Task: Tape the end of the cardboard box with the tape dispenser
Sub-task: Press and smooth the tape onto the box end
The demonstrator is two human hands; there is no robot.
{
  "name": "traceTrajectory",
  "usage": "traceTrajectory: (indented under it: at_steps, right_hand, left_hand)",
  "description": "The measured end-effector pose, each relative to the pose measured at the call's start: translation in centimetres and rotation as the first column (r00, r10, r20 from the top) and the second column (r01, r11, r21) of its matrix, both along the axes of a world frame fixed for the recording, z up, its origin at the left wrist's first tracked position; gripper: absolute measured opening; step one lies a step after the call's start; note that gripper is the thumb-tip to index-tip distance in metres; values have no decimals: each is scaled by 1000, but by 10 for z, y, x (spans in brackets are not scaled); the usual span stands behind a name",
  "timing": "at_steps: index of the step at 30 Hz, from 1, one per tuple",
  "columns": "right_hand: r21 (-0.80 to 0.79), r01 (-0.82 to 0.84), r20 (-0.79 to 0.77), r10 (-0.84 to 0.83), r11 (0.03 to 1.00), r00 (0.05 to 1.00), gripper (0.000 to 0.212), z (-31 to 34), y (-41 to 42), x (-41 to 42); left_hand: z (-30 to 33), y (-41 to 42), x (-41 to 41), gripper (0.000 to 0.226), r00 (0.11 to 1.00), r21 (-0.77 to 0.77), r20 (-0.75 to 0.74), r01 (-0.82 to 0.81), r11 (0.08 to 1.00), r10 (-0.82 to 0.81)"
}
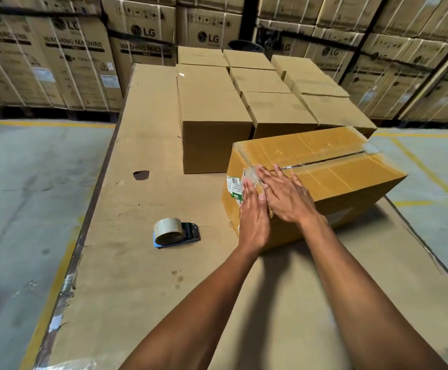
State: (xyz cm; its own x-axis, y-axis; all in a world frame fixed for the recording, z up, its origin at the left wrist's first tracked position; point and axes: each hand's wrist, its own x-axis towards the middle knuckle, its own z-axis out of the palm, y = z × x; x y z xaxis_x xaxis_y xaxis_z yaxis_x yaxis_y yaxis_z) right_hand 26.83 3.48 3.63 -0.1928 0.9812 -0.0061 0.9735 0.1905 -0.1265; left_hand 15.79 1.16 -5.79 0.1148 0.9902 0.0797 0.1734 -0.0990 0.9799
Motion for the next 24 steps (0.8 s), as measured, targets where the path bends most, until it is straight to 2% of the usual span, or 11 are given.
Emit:
traceTrajectory:
  at_steps: [4, 6, 8, 11, 13, 16, 20, 24]
  right_hand:
    - [11, 49, 14, -49, 999, 999, 67, -3, 1, -3]
    - [3, 75, 12, -75, 997, 997, 76, -5, 2, -8]
    - [-1, 94, 9, -94, 996, 996, 77, -5, 3, -7]
    - [-14, 60, 21, -60, 998, 998, 70, 1, 3, -4]
    - [-24, -37, 43, 38, 999, 998, 63, 6, 7, 0]
    - [-71, -160, 6, 160, 985, 987, 59, 10, 13, 7]
    - [-43, -134, -20, 133, 990, 991, 64, 3, 14, 8]
    - [-26, -89, -12, 88, 996, 996, 62, -1, 16, 5]
  left_hand:
    - [-21, -8, 1, 96, 999, -112, -16, -46, 993, 45]
    - [-27, -7, -4, 111, 998, -139, -39, -56, 989, 51]
    - [-21, -5, -4, 116, 997, -144, -63, -55, 988, 47]
    - [2, -1, 0, 89, 997, -37, -21, -73, 997, 72]
    - [15, 10, 3, 75, 995, 34, 32, -99, 995, 98]
    - [20, 22, 8, 72, 992, 60, 56, -113, 992, 109]
    - [5, 22, 10, 72, 988, 59, 85, -133, 989, 127]
    - [-20, 16, 7, 83, 991, -32, 15, -132, 991, 133]
